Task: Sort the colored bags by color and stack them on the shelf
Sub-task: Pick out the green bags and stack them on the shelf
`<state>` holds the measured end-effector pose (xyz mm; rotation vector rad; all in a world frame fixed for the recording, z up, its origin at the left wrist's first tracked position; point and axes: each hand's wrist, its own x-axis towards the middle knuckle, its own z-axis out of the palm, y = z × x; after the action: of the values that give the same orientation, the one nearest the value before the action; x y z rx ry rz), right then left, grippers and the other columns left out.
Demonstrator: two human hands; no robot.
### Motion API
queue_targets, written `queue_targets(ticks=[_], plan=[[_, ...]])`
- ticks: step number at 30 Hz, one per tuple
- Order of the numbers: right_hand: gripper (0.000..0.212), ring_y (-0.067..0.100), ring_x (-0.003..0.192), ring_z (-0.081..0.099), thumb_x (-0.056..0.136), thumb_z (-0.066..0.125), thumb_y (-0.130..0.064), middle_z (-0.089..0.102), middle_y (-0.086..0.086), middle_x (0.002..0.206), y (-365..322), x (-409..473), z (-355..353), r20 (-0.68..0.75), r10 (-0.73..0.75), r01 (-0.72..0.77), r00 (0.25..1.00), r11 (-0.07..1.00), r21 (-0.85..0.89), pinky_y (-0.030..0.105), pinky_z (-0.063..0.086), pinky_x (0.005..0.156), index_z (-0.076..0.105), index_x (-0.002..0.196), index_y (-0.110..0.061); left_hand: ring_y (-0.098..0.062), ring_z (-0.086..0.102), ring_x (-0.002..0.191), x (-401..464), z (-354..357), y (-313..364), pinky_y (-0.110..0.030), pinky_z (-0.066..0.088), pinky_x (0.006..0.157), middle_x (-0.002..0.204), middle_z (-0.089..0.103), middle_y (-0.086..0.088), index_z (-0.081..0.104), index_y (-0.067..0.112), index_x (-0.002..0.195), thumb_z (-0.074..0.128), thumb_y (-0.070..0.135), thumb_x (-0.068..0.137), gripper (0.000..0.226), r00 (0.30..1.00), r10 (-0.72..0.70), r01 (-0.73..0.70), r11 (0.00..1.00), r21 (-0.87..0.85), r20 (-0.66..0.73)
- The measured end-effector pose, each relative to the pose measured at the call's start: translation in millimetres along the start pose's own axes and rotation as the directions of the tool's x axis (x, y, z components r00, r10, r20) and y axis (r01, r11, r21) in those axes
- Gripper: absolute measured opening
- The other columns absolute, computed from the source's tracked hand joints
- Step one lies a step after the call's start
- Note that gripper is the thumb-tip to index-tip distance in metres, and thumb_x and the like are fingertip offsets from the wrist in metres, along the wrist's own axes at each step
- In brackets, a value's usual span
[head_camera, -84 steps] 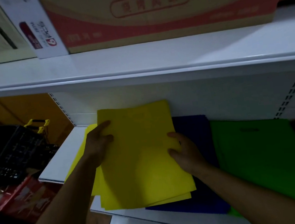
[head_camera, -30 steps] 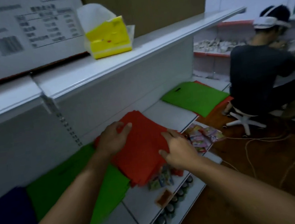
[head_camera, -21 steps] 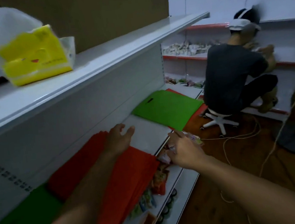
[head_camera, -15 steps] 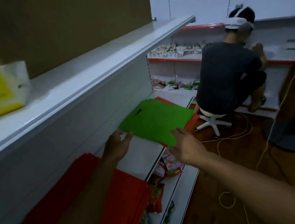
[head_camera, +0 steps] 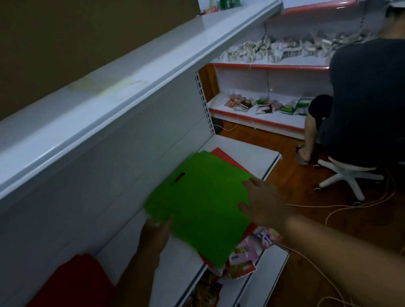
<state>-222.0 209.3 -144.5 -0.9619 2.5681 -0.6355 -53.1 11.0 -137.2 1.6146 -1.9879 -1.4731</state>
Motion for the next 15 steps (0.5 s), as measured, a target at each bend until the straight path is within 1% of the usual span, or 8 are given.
queue_targets(ticks=[2,3,6,8,10,11,13,15], plan=[[0.074,0.032,0.147,0.013,0.094,0.054,-0.043,0.015,0.014,0.160,12.3,23.2,-0.9,0.038,-0.010,0.011,0.999,0.999,-0.035,0.043,0.022,0.116,0.019,0.153,-0.014,-0.035,0.059,0.085,3.6,14.1,-1.9,-0.042,0.051,0.076,0.099,0.059,-0.021,0.043,-0.004,0.133,0.063,0.031,0.092,0.058,0.997,-0.072,0.070,0.995,-0.070,-0.027],[0.076,0.033,0.148,0.009,0.094,0.052,-0.045,0.011,0.015,0.161,16.7,32.9,0.6,0.068,-0.011,0.015,0.998,0.998,-0.055,0.044,0.018,0.118,0.015,0.154,-0.015,-0.026,0.056,0.078,5.5,19.9,-2.6,-0.037,0.049,0.073,0.095,0.057,-0.012,0.042,0.000,0.135,0.064,0.028,0.091,0.057,0.995,-0.092,0.087,0.990,-0.111,-0.043],[0.077,0.037,0.148,0.001,0.096,0.046,-0.048,0.005,0.021,0.160,24.6,54.6,8.4,0.155,-0.024,0.044,0.988,0.991,-0.126,0.049,0.008,0.119,0.008,0.155,-0.015,-0.032,0.060,0.094,12.8,32.2,-1.9,-0.042,0.054,0.078,0.124,0.056,-0.018,0.036,0.007,0.142,0.070,0.022,0.087,0.066,0.984,-0.165,0.145,0.959,-0.243,-0.066],[0.074,0.038,0.147,0.010,0.096,0.044,-0.048,0.017,0.020,0.158,24.3,60.6,15.2,0.153,-0.070,0.089,0.986,0.989,-0.120,0.050,0.013,0.120,0.012,0.153,-0.013,-0.036,0.061,0.097,21.1,32.7,-4.5,-0.044,0.057,0.072,0.127,0.055,-0.023,0.034,0.010,0.144,0.073,0.020,0.084,0.072,0.975,-0.210,0.169,0.915,-0.365,-0.073],[0.068,0.034,0.141,0.026,0.096,0.045,-0.046,0.034,0.015,0.151,21.7,62.1,17.7,0.104,-0.113,0.124,0.988,0.986,-0.108,0.047,0.023,0.118,0.022,0.150,-0.013,-0.039,0.063,0.098,33.6,31.6,-15.5,-0.046,0.057,0.073,0.126,0.057,-0.026,0.041,0.005,0.140,0.078,0.024,0.077,0.075,0.964,-0.250,0.194,0.896,-0.399,-0.093],[0.065,0.032,0.138,0.032,0.096,0.046,-0.045,0.039,0.013,0.147,20.5,62.3,17.9,0.086,-0.127,0.136,0.988,0.985,-0.106,0.045,0.026,0.116,0.025,0.149,-0.014,-0.039,0.063,0.098,33.5,30.2,-16.4,-0.046,0.056,0.075,0.124,0.057,-0.030,0.047,0.000,0.133,0.079,0.025,0.075,0.071,0.960,-0.262,0.199,0.892,-0.405,-0.104],[0.063,0.030,0.135,0.037,0.095,0.047,-0.043,0.043,0.011,0.144,20.0,62.6,15.7,0.080,-0.144,0.153,0.986,0.981,-0.119,0.044,0.029,0.114,0.026,0.148,-0.015,-0.033,0.063,0.084,22.2,27.1,-7.2,-0.039,0.053,0.071,0.111,0.062,-0.032,0.062,-0.007,0.107,0.075,0.016,0.080,0.038,0.954,-0.262,0.181,0.892,-0.414,-0.147],[0.065,0.029,0.135,0.037,0.094,0.052,-0.041,0.044,0.009,0.144,21.1,62.7,11.6,0.098,-0.157,0.169,0.983,0.977,-0.128,0.044,0.028,0.113,0.026,0.148,-0.016,-0.028,0.061,0.076,19.4,25.6,-4.0,-0.034,0.051,0.070,0.094,0.067,-0.021,0.067,-0.004,0.100,0.071,0.010,0.084,0.022,0.952,-0.249,0.150,0.887,-0.437,-0.180]])
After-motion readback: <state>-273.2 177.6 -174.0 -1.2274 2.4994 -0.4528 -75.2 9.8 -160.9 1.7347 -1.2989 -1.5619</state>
